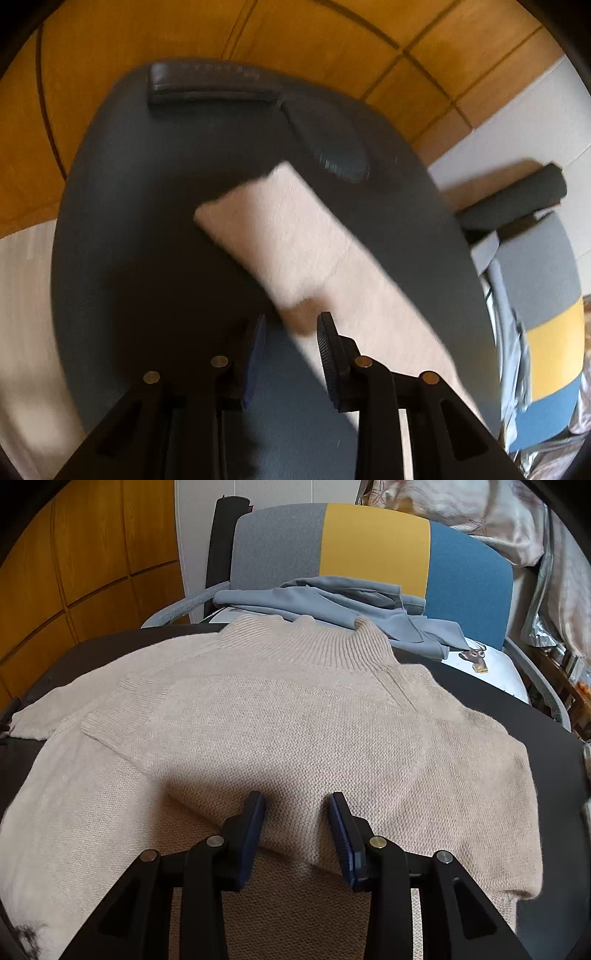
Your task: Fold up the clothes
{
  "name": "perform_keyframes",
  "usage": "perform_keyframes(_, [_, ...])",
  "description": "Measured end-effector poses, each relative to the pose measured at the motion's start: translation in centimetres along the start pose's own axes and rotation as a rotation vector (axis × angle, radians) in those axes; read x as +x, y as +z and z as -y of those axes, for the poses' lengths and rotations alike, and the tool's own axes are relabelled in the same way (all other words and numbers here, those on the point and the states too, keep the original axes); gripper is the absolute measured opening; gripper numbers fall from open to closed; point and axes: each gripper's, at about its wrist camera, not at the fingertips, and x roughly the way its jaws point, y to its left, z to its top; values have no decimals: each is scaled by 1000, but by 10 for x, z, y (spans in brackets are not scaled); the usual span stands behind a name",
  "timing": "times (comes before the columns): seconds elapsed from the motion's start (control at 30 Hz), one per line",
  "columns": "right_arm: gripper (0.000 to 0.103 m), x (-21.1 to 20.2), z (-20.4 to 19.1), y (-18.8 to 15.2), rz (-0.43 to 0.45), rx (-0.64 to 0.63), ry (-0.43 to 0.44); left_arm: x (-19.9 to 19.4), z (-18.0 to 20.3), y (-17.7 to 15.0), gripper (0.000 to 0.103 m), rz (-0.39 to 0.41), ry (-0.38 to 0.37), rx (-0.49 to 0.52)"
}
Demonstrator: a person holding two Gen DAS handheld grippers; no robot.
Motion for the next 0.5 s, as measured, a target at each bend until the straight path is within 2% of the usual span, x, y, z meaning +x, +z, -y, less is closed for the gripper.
perform_keyframes(0.1, [38,0,-1,0,0,-4,-4,10,3,6,30,-6,-33,-19])
perform_keyframes(0.27, [38,0,-1,0,1,-5,-7,16,-2,9,33,29,-89,-69])
perform_keyframes(0.33, [38,0,0,-1,2,-5,-7,20,0,10,28,37,-89,-29])
perform_keyframes(0.37, [38,0,0,-1,2,-5,-7,23,1,12,7,36,-83,0])
perform_keyframes(0.4, [38,0,0,-1,2,-5,-6,25,5,13,3,24,-70,43])
perform_keyframes(0.5, [38,0,0,-1,2,-3,-6,23,14,11,3,31,-48,125])
